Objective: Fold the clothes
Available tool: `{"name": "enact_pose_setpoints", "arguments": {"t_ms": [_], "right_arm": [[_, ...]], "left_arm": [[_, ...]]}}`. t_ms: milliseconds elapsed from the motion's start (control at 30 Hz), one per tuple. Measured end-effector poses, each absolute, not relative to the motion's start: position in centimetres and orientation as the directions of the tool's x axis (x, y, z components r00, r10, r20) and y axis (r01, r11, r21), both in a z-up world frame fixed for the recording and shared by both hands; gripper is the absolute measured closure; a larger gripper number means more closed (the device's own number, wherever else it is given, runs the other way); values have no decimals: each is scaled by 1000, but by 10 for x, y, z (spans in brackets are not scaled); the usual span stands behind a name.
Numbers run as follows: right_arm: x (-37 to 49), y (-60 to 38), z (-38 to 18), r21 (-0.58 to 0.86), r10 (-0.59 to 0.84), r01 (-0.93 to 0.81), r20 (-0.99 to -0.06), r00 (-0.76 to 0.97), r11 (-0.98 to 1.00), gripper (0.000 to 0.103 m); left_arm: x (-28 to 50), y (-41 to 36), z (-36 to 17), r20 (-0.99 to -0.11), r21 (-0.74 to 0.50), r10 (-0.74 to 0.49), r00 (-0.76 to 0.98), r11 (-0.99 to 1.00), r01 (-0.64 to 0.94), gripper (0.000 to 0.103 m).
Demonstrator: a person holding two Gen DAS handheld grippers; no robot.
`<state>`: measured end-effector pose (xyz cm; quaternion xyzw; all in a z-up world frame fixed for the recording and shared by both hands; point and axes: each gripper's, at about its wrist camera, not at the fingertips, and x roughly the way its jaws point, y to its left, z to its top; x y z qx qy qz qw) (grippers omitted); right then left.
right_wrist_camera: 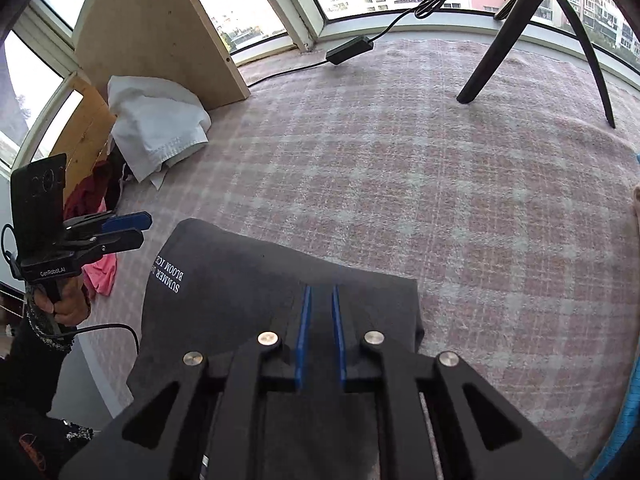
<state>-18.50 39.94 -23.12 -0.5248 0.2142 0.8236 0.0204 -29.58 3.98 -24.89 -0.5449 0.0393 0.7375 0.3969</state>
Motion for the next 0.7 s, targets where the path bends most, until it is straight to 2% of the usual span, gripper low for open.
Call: {"name": "enact_pose_setpoints", "arguments": {"t_ms": [33,67,200,233,267,333,367,567,700], "right_arm": [[-186,399,-242,274,-145,-279,-901,-408,-920,92],[-182,406,-242,314,-165,-299,-886,-433,-901,93],[-139,433,-203,293,-54,-448,-879,-473,-844,88],[-125,436,-192,298,-40,-462,-871,-489,-835,81],[-111,439,-182,303,-27,-475,-863,-504,-826,68],[-91,429,-178,330,-45,-477,-856,-515,-815,54],[-81,423,-176,343,-54,-477,-852,-521,-809,52],[-53,370,-215,355,-112,-485,-881,-460,-800,52],[-47,357,-214,337,-71,-485,-871,-486,-807,52]], "left_arm": [[-292,41,-259,-862,-338,498,-97,-706,-622,64],[-289,41,-268,-886,-300,452,-105,-729,-615,64],[-273,8,-245,-860,-332,488,-147,-756,-564,65],[-266,0,-239,-859,-326,487,-160,-760,-562,64],[-259,-9,-234,-855,-330,490,-167,-764,-555,64],[-247,-23,-231,-847,-365,510,-152,-764,-533,61],[-241,-28,-232,-846,-381,515,-141,-767,-517,60],[-217,-33,-248,-853,-435,516,-81,-787,-438,59],[-213,-24,-251,-833,-486,550,-56,-778,-398,59]]}}
